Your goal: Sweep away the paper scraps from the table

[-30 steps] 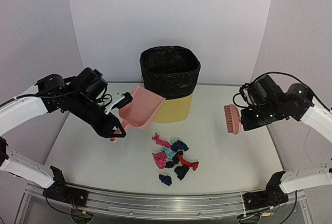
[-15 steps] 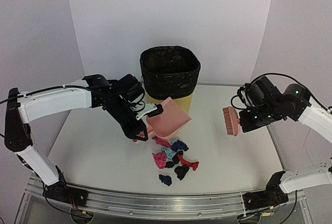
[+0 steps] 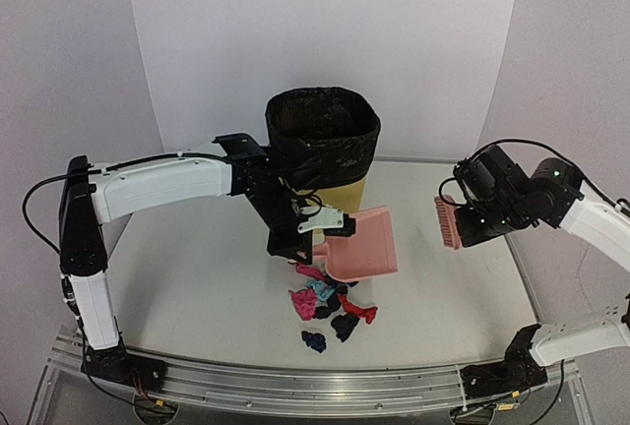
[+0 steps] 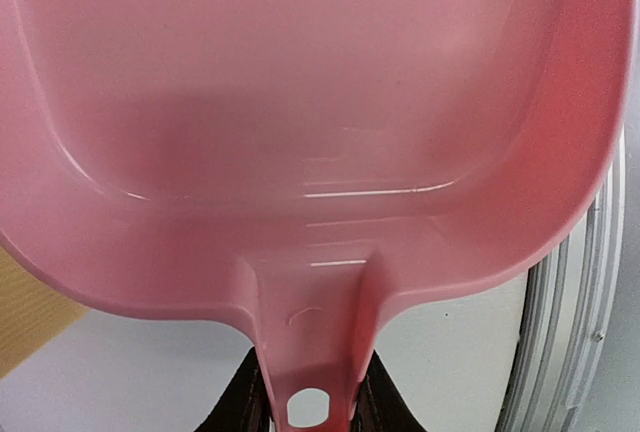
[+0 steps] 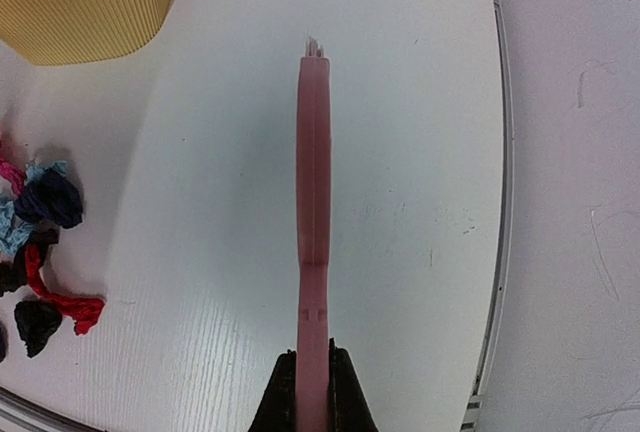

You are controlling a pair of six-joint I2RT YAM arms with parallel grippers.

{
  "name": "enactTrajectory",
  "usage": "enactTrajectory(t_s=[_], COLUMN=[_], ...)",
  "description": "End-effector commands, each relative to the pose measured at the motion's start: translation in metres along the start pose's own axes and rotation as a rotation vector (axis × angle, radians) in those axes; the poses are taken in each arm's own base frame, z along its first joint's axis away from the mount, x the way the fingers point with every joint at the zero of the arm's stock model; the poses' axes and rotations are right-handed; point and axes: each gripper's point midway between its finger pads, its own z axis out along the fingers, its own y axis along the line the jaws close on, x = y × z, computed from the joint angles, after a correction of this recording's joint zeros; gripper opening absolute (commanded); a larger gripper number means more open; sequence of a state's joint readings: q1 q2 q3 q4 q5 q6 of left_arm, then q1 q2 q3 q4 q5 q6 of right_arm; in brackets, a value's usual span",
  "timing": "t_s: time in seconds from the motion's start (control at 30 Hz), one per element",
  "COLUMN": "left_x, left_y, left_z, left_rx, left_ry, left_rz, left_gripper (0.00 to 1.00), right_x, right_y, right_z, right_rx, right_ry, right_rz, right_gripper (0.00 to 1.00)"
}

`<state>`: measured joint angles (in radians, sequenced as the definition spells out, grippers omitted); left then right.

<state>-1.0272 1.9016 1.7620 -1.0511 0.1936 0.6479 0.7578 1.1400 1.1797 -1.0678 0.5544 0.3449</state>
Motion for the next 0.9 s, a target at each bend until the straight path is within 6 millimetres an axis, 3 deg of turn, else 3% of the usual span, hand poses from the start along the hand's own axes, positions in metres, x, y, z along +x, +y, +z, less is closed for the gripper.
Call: enactTrajectory(t_s=[0.0, 0.1, 0.27, 0.47, 0.53, 0.63, 0.77, 0.87], left_x=[0.019, 0.046, 0.08, 0.156, 0.179, 0.205, 0.259, 0.277], left_y=[-0.028, -0.038, -0.029, 0.012, 0.027, 0.033, 0.061, 0.071], left_z=[-0.003, 0.002, -0.009, -0.008, -0.016, -0.031, -0.035, -0.03], left_rx=[0.129, 0.221, 0.208, 0.149, 0.085, 0.05, -0.079, -0.11], left_ry=[0.121, 0.233, 0.282, 0.432, 0.472, 0.503, 0.621, 0.685], left_rz=[0.302, 0.358, 0.388, 0.197, 0.165, 0.116, 0.041, 0.02], left_gripper=[0.0, 0.0, 0.0, 0.0, 0.0, 0.0, 0.0, 0.0], right_x=[-0.022, -0.023, -0.023, -0.031, -0.033, -0.036, -0.04, -0.035], right_y=[-0.011, -0.012, -0.005, 0.011, 0.018, 0.032, 0.048, 0.056], right_z=[-0.003, 0.002, 0.011, 0.02, 0.024, 0.029, 0.034, 0.037], right_rx=[0.078, 0.103, 0.108, 0.077, 0.061, 0.02, -0.02, -0.043], right_ry=[-0.066, -0.06, -0.028, 0.01, 0.028, 0.06, 0.095, 0.136], right_rz=[0.06, 0.079, 0.084, 0.077, 0.079, 0.099, 0.192, 0.318], right_gripper=[0.0, 0.0, 0.0, 0.0, 0.0, 0.0, 0.0, 0.0])
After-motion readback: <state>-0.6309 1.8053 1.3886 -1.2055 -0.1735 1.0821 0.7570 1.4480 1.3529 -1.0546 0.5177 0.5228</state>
